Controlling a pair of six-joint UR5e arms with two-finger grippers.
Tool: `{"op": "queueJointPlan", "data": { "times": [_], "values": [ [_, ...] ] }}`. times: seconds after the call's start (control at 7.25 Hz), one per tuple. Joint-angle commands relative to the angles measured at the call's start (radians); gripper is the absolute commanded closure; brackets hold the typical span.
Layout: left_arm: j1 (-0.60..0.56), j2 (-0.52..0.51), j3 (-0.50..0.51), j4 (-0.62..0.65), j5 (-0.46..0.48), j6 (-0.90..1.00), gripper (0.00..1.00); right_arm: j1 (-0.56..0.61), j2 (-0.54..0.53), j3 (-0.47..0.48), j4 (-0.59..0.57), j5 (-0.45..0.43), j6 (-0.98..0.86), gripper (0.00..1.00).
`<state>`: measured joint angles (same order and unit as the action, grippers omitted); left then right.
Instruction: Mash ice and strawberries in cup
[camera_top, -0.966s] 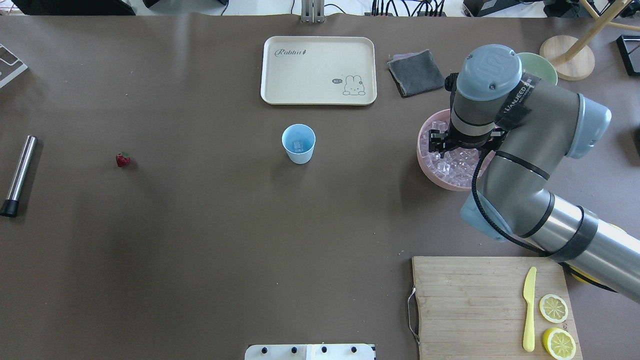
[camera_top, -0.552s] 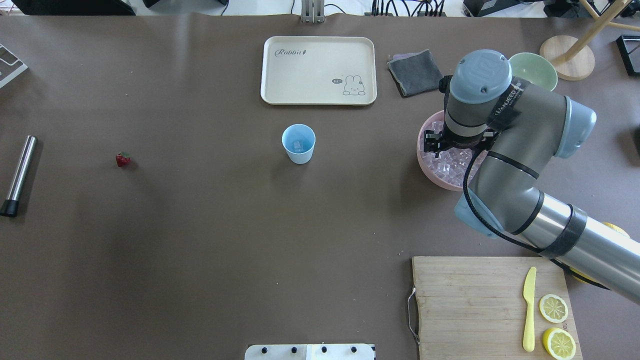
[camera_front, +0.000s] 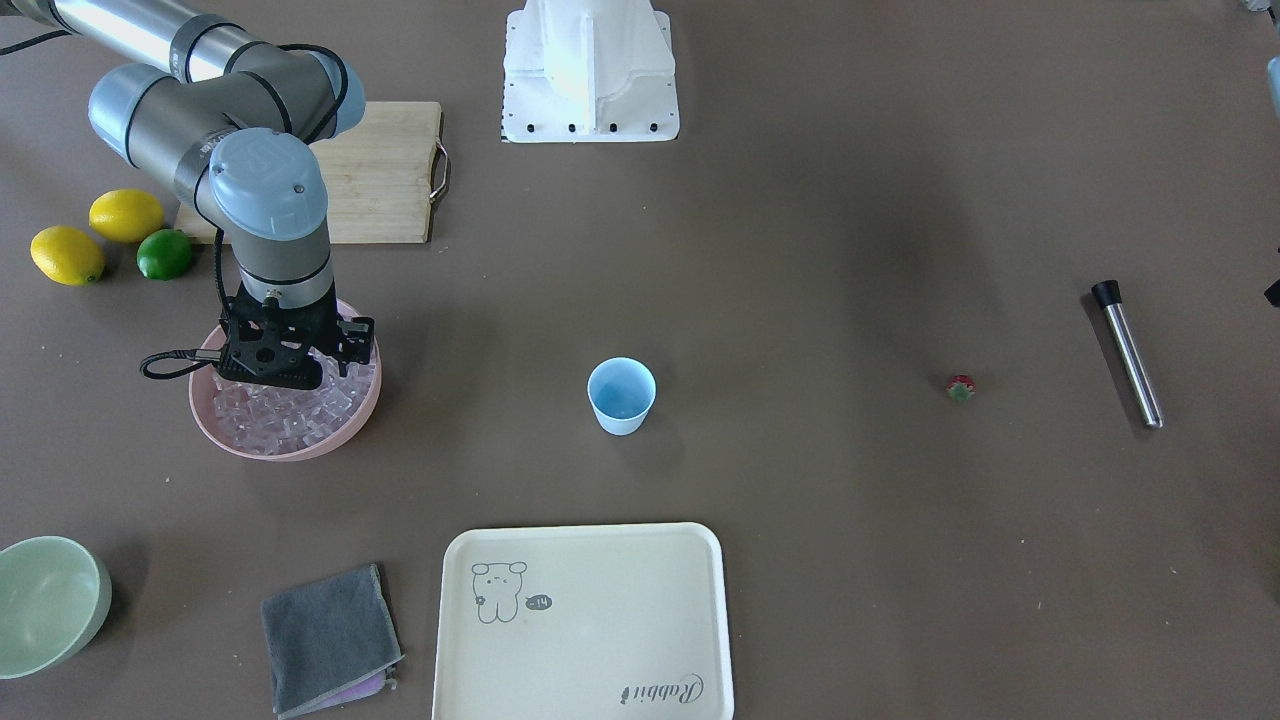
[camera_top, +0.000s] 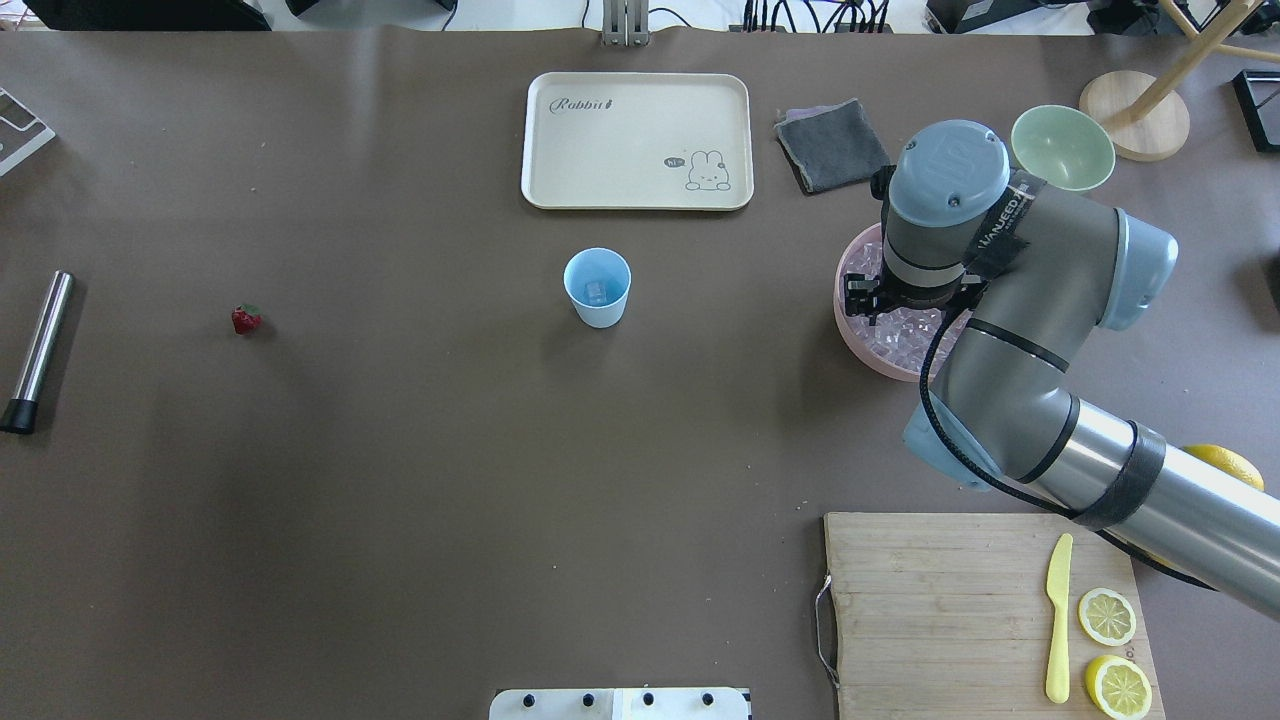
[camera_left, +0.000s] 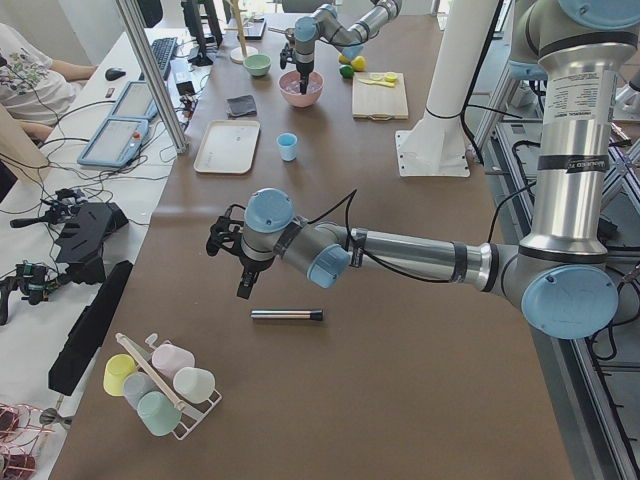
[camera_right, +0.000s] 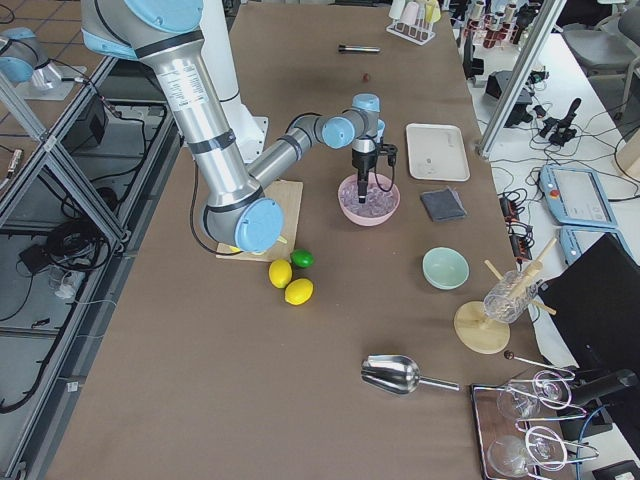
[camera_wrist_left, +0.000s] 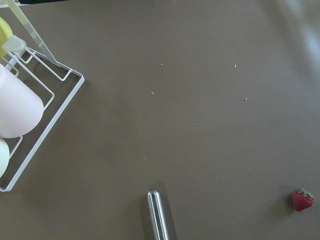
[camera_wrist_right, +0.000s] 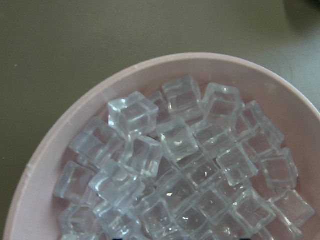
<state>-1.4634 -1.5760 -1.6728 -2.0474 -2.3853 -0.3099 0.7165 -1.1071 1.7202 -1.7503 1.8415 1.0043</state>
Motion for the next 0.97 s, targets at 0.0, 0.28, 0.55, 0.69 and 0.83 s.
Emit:
{"op": "queueJointPlan", "data": {
  "times": [0.0, 0.28, 0.55, 0.69, 0.83],
  "values": [
    [0.0, 0.001, 0.002, 0.0, 0.0, 0.0, 0.03, 0.0, -0.007, 0.009, -0.002, -0.002, -0.007, 0.18],
    [0.0, -0.001, 0.004, 0.0, 0.0, 0.0, 0.03, -0.012, -0.008, 0.009, -0.002, -0.004, -0.006, 0.18],
    [0.0, 0.001, 0.004, 0.0, 0.0, 0.0, 0.03, -0.02, -0.01, 0.007, -0.002, -0.013, -0.007, 0.18],
    [0.0, 0.001, 0.004, 0.0, 0.0, 0.0, 0.03, -0.02, -0.007, 0.009, -0.002, -0.015, -0.007, 0.19],
    [0.0, 0.001, 0.002, 0.0, 0.0, 0.0, 0.03, -0.02, -0.007, 0.009, -0.003, -0.015, -0.009, 0.19]
  ]
}}
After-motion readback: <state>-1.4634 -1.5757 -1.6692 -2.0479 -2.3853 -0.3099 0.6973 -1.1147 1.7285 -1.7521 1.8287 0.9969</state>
